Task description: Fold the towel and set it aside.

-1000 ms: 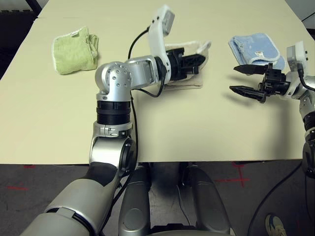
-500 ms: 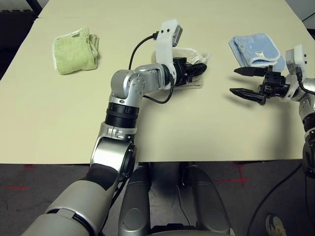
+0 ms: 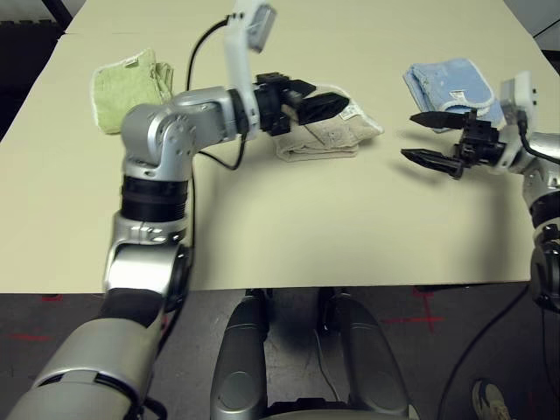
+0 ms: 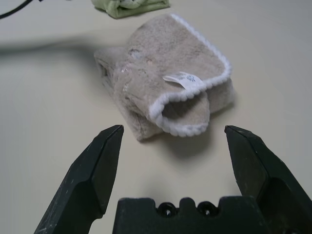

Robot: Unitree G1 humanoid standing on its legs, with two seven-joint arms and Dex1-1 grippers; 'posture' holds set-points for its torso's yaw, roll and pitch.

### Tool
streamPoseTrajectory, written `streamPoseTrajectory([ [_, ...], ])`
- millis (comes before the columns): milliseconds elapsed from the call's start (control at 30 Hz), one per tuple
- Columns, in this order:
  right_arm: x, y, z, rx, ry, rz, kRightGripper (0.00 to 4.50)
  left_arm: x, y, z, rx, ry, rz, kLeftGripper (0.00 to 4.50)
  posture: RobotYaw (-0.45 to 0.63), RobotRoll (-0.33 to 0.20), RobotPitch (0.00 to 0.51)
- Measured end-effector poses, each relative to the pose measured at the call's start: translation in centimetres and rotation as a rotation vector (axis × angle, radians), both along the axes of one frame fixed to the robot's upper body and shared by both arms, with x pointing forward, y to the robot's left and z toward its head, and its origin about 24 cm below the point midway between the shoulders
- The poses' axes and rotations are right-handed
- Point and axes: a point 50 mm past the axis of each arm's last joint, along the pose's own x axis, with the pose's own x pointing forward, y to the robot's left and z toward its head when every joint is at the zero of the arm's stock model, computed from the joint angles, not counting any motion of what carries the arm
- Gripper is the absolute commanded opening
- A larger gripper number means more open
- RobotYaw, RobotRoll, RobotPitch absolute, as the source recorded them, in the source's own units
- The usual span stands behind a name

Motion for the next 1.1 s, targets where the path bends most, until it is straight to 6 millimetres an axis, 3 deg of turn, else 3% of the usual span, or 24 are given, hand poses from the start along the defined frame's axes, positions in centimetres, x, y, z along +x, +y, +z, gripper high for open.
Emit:
streamPoseTrajectory([
  [67, 0.1, 0.4, -0.2, 0.007, 0.013, 0.016, 3.89, 0.0, 0.9, -0.5, 0.022, -0.027, -0.001, 4.50, 0.06, 0.000, 0.255],
  [367, 0.0, 0.9, 0.5, -0.005, -0.001, 0.053, 0.59, -0.3, 2.0, -1.1, 0.044, -0.099, -0.006, 4.50, 0.07, 0.000, 0.254],
  [433, 0.0, 0.9, 0.6, -0.007, -0.001, 0.057, 0.02, -0.3, 2.1, -1.1, 0.050, -0.113, 0.000, 4.50, 0.07, 0.000, 0.254],
  [733, -0.1, 0.9, 1.3, -0.016, -0.009, 0.071, 0.02, 0.2, 3.4, -1.9, 0.106, -0.199, -0.007, 4.50, 0.06, 0.000, 0.255],
  [767, -0.1, 1.0, 1.3, -0.015, -0.009, 0.072, 0.00, 0.2, 3.4, -2.0, 0.108, -0.209, -0.012, 4.32, 0.06, 0.000, 0.253],
  [833, -0.2, 1.0, 1.4, -0.013, -0.012, 0.074, 0.00, 0.4, 3.6, -2.1, 0.118, -0.228, -0.014, 3.93, 0.06, 0.000, 0.253],
  [1100, 0.0, 1.7, 1.6, 0.002, -0.022, 0.084, 0.00, 0.9, 4.1, -3.1, 0.169, -0.300, -0.050, 0.89, 0.05, 0.000, 0.257],
])
